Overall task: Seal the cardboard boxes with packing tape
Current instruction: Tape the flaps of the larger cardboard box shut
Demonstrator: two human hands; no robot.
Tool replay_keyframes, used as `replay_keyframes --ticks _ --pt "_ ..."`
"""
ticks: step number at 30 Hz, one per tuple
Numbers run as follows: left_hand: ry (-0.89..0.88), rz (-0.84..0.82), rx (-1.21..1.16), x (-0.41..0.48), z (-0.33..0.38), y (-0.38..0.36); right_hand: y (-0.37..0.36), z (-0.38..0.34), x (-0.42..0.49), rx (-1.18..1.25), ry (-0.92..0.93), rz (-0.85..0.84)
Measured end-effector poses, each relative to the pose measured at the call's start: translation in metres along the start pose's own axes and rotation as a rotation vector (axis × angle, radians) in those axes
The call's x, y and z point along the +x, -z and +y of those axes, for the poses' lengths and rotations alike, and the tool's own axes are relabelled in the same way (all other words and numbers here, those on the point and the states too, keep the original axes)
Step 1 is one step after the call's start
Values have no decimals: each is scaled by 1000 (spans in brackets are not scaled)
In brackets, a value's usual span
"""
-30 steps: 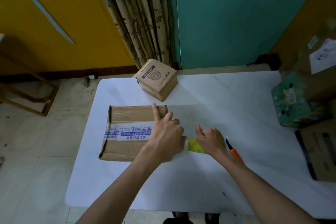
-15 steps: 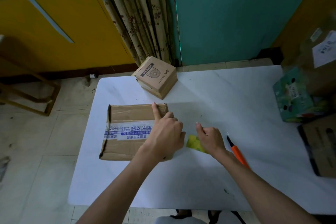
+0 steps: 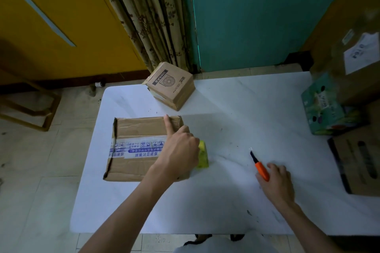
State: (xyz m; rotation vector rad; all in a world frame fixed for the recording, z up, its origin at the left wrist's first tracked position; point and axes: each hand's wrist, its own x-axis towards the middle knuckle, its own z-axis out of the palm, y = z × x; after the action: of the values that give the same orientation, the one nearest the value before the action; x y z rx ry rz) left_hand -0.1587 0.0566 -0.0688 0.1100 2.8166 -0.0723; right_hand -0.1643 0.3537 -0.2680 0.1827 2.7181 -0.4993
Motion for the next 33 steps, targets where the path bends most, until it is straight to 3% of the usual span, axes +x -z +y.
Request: replay_keyframes --ticks 8,11,17,21,33 --pt "5 -1 -13 -4 -1 0 17 -30 1 406 -1 -173" --pt "1 -12 -10 -3 -2 2 33 -51 -8 461 155 -232" --pt "-11 -39 -47 -1 -4 6 79 -84 -19 64 596 -201" --pt "-17 -28 -32 -2 -2 5 91 -108 -22 -51 806 -177" --pt "-69 -42 -34 -4 -3 8 79 -142 -14 -188 904 -107"
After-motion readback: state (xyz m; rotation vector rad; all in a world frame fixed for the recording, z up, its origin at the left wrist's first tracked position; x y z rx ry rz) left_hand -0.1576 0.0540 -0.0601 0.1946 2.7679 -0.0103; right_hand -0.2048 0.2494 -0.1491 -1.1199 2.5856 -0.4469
